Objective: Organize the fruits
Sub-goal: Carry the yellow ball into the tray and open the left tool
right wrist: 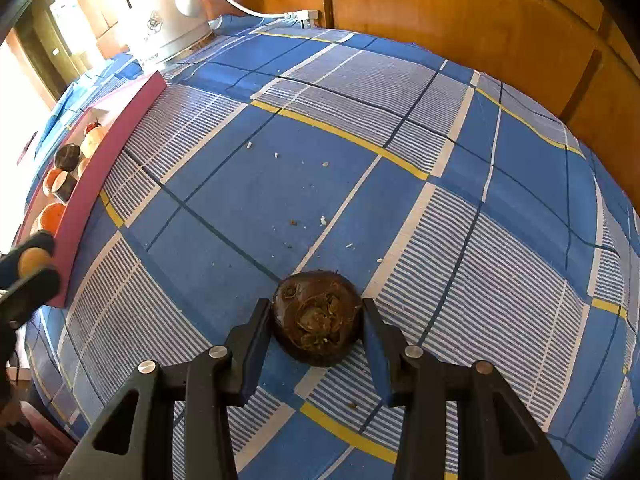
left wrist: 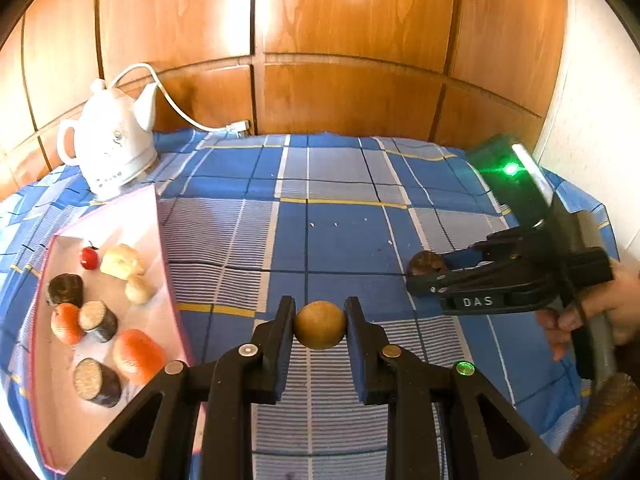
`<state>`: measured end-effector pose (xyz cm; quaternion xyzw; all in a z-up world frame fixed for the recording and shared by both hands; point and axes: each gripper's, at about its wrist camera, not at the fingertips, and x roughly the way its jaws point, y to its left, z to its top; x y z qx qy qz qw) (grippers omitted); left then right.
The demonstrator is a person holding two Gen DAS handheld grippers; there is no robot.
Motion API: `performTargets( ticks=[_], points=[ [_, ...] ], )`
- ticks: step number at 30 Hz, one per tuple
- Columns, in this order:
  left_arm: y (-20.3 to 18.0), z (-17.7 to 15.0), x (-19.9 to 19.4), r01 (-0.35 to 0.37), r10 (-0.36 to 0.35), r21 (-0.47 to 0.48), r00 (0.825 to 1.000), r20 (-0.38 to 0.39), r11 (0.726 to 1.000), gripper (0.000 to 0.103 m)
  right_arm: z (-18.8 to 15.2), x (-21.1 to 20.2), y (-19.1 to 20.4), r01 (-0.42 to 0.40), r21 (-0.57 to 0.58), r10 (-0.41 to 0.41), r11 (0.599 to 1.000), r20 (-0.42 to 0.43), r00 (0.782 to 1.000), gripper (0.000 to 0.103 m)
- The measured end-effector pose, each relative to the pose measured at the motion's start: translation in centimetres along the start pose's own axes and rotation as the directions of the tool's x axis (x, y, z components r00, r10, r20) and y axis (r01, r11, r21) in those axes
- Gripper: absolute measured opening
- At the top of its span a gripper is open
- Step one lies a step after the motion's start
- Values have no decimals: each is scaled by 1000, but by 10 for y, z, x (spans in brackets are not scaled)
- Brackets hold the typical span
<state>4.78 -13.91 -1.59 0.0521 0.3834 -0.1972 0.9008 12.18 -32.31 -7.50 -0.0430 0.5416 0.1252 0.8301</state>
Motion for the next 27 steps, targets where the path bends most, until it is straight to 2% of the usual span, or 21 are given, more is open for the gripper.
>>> performTargets(
  ticks=[14,27],
  points=[
    [20,-8,-37,-34,35,-38,999,40,999,25,-1,2,7,37,-40,-36,999,21,999,44],
    [52,-19,-42,-67,70,-104,997,19,992,25,-5,0,10,52,-69,-50,996,37,998,44]
  ],
)
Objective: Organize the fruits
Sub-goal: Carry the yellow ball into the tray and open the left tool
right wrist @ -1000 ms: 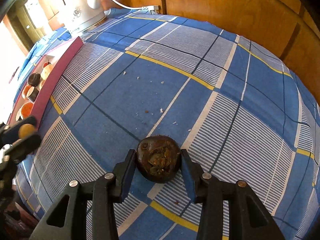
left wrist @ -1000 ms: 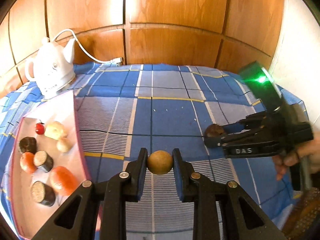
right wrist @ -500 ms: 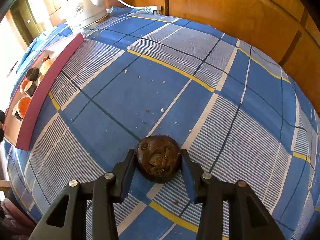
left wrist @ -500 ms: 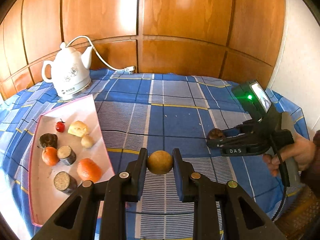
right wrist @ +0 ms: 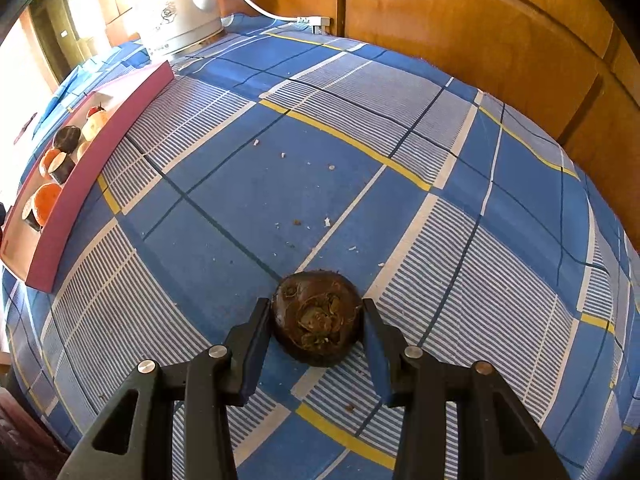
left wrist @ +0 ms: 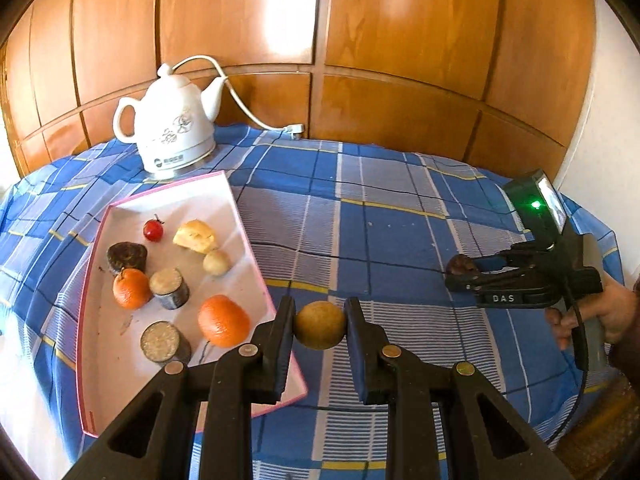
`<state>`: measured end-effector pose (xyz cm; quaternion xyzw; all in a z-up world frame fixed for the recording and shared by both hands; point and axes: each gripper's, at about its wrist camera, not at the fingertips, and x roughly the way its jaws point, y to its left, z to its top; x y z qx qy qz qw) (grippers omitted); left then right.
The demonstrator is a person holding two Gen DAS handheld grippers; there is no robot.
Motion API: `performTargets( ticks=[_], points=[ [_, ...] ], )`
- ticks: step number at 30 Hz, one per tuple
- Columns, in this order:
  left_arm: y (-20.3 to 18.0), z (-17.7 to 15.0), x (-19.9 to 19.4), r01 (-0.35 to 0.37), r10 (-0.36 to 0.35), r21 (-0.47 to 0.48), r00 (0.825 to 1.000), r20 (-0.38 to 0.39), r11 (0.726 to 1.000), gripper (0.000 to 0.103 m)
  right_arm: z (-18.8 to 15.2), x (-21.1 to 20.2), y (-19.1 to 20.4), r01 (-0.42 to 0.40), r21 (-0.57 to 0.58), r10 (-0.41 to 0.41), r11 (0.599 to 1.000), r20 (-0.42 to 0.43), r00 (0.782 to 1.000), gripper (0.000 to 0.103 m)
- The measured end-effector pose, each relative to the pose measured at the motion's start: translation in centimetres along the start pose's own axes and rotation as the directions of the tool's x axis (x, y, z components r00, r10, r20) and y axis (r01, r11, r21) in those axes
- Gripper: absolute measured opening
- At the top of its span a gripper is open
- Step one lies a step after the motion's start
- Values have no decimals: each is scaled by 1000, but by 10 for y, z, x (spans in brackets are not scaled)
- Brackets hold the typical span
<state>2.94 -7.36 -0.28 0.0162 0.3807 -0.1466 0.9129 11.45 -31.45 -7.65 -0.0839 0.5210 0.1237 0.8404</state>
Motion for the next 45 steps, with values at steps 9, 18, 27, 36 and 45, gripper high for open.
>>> performTargets(
  ticks=[9,18,27,36,45],
  points=[
    [79,1,-26,-63,68,-180,998,19,982,25,0,0,3,8,-8,-8,1000,-3,1000,44],
    [156,-12,-23,-129,127,-324,992,-27,937,25,0,0,2,9,-10,-9,1000,-5,1000,44],
    [156,-14,22,-174,150,-281,983,-105,944,25,0,0,2,11,-8,-11,1000,-6,1000,44],
    [156,-14,42,-215,188,-240,973,-132,947,27,0,0,1,11,-13,-11,1000,-6,1000,44],
    [146,-15,29,-279,258,-226,959,-119,933,31,1,0,1,16,-15,-17,1000,-7,1000,44]
  ],
)
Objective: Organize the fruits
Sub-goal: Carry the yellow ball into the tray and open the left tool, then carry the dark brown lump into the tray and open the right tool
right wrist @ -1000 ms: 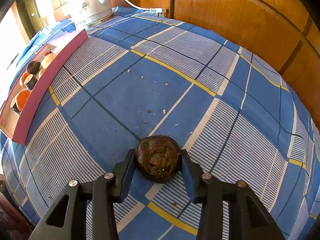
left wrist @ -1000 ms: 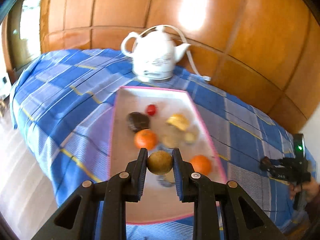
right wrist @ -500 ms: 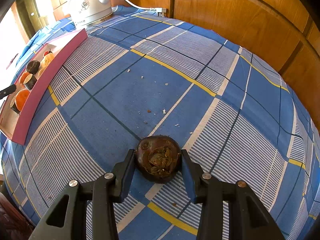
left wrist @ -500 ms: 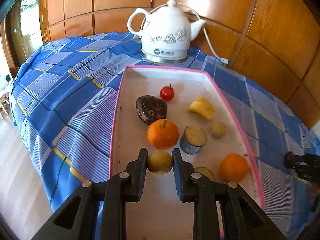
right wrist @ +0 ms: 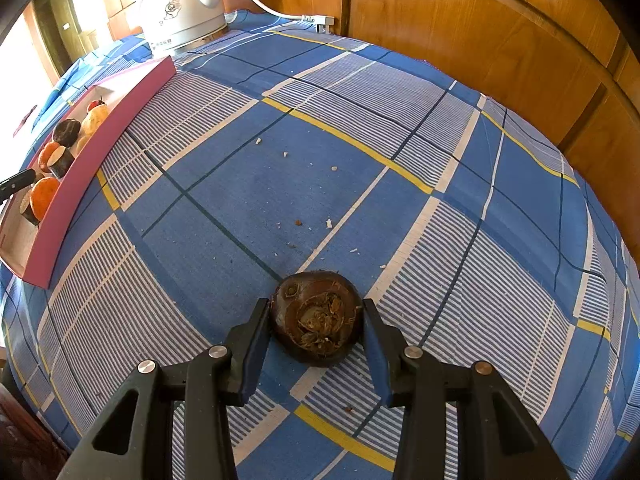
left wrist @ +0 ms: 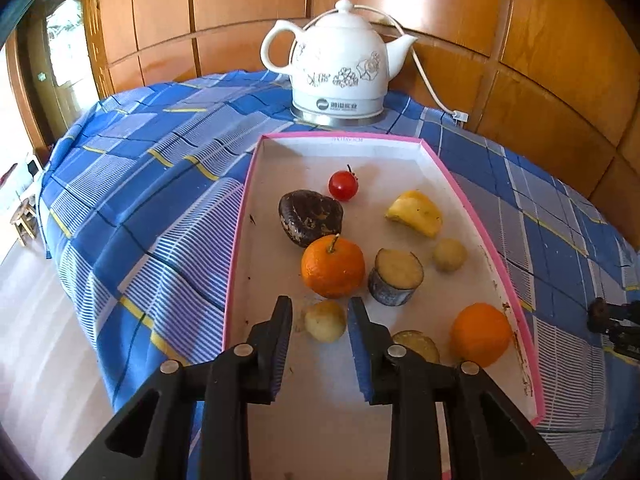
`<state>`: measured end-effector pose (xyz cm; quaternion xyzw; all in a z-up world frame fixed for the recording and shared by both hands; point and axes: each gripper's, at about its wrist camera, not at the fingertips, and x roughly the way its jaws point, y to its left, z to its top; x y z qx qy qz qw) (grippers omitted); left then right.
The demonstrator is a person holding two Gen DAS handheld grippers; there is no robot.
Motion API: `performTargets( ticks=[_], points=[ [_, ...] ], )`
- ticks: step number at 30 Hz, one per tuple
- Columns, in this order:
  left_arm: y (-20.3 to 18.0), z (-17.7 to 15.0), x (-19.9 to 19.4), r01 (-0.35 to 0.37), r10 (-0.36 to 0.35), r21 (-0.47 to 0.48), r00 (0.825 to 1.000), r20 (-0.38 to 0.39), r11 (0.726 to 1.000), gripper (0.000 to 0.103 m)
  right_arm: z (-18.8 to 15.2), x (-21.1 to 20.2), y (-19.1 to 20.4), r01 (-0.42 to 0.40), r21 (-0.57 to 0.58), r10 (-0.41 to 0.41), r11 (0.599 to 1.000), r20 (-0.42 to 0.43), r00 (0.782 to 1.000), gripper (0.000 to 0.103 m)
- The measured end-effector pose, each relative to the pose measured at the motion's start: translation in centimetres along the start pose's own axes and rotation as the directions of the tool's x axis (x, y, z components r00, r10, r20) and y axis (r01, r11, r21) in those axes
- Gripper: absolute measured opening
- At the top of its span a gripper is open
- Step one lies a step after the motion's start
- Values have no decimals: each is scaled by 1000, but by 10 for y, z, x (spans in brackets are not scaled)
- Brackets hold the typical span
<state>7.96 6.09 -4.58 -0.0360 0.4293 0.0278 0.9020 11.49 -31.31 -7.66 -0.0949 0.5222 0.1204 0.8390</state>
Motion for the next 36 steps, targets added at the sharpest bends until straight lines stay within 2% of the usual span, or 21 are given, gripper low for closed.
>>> performTargets(
  ticks=[3,8,11,16,19,30,36],
  points=[
    [-3,-2,-9,-2,2,7,1000,12,1000,34,0,0,1,5,-1,-5,1000,0,1000,44],
    [-7,-4,-26,2,-2,1,999,36,1000,47,0,0,2,7,-1,-7,1000,0,1000,44],
    [-10,-5,-36,-7,7,4,998,58,1000,55,0,-1,2,7,-2,-7,1000,1,1000,44],
    [-14,-9,-51,-19,18,11,994,107,1000,77,0,-1,2,9,-4,-9,1000,1,1000,44],
    [-18,-11,-59,-29,27,14,990,135,999,86,0,-1,1,10,-5,-10,1000,1,1000,44],
    [-26,-18,-67,-26,23,16,988,154,1000,98,0,-1,2,15,-8,-15,1000,3,1000,44],
    [-25,-19,-67,-39,36,12,987,154,999,100,-1,-1,2,15,-9,-15,1000,4,1000,44]
  ],
)
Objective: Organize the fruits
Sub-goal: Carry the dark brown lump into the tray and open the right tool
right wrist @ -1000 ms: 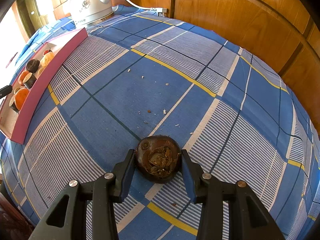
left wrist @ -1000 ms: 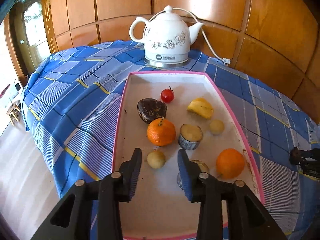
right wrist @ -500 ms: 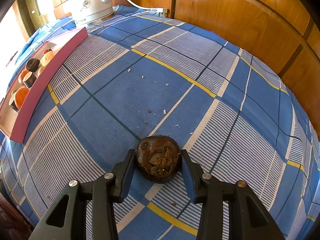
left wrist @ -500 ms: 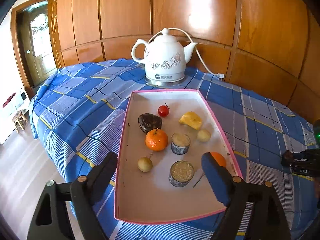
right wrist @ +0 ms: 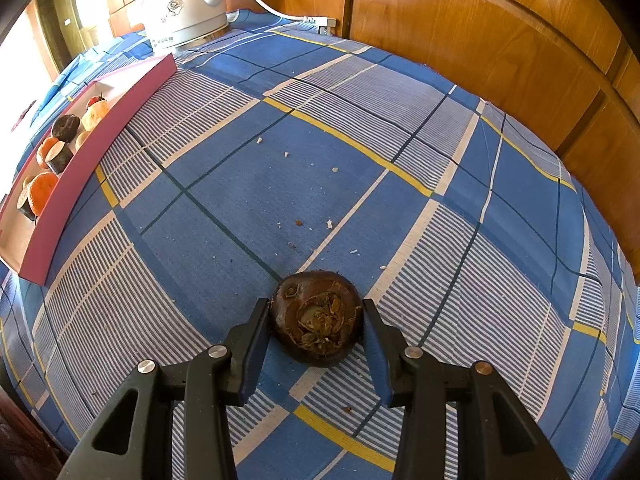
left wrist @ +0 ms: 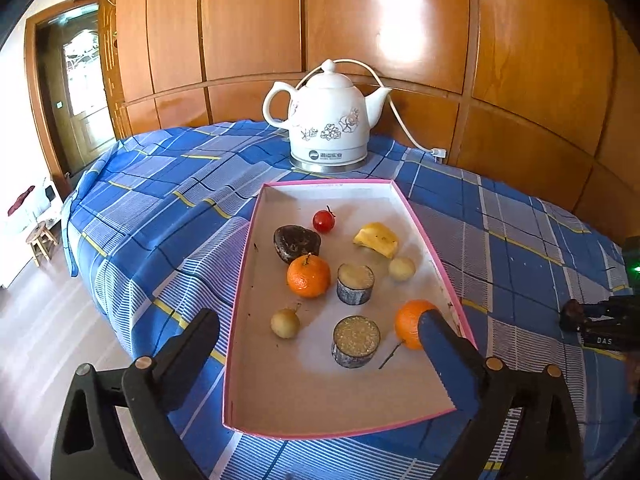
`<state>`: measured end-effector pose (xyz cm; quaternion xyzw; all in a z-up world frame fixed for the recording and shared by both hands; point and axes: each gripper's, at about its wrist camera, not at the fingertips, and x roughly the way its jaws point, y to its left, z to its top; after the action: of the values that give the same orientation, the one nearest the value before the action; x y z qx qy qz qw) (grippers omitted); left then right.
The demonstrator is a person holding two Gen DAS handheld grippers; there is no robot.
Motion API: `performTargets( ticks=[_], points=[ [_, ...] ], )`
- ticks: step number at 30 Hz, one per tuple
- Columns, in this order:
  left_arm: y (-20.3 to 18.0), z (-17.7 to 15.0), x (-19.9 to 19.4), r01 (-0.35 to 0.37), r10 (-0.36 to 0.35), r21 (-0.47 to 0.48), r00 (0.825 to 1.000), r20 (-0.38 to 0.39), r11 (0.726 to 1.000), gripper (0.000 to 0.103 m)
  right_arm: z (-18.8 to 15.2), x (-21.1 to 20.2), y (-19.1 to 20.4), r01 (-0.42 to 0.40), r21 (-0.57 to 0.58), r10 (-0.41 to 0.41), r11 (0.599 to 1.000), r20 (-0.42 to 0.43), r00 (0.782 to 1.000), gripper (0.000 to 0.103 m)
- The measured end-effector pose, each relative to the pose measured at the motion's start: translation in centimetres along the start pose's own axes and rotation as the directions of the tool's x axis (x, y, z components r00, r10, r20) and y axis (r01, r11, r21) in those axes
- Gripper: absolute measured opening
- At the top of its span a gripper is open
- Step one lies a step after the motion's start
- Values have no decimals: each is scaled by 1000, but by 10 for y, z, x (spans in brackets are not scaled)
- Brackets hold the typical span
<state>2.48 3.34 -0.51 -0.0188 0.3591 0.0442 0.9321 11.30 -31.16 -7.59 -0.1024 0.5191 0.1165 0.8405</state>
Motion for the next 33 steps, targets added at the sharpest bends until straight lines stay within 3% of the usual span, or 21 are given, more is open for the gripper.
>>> performTargets(
  ticks=[10,17,20,25,29,33],
  points=[
    [16,-3,2,-43,43,-11,999,-6,999,101,-1,0,-1,3,9,-3,1000,3,1000,44],
    [37,-1,2,-67,67,-57,998,4,996,103,10,-2,10,68,0,-68,998,-37,997,44],
    [43,-2,1,-68,69,-73,998,9,995,103,19,-13,27,25,16,-25,1000,-2,1000,44],
    [49,-3,1,-67,67,-85,998,7,994,103,48,-38,79,-94,-60,99,994,90,991,44],
    [55,-5,1,-70,71,-90,997,8,993,103,81,-50,128,-219,-109,233,970,140,962,44],
    [62,-6,0,-71,72,-104,997,12,992,103,106,-48,178,-289,-160,312,944,144,939,44]
  ],
)
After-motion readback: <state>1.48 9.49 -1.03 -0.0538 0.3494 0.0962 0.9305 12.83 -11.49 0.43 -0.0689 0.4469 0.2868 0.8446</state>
